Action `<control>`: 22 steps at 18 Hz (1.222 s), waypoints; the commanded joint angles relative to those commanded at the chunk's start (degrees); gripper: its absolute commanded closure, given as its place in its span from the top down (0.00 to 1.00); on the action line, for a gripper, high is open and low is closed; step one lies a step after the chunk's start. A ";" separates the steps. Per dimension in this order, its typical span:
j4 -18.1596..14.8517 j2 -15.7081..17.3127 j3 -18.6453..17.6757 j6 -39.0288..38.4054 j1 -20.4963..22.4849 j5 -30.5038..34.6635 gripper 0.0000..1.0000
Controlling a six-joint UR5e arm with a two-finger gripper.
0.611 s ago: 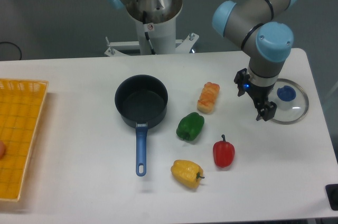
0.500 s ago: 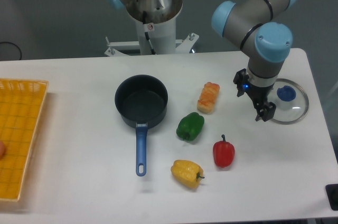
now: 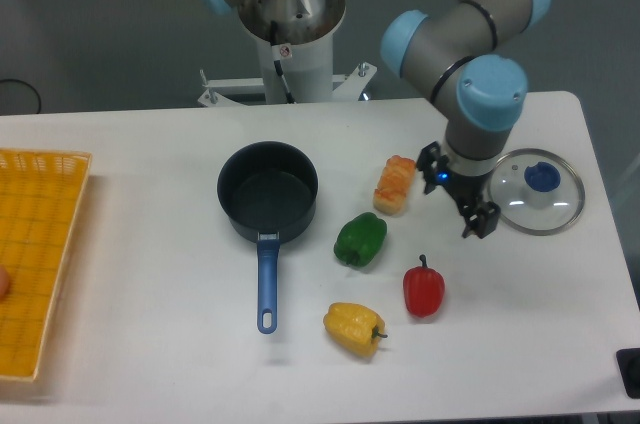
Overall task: Pick up the green chilies
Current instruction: 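Move the open gripper from the glass lid toward the green bell pepper, then lower the open gripper down around the green bell pepper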
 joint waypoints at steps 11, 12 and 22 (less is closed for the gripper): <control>0.00 -0.09 -5.27 -15.66 0.09 -8.18 0.99; 0.00 0.00 -6.06 -15.66 0.18 -9.32 0.99; 0.00 0.00 -7.56 -16.01 -0.70 -11.00 0.99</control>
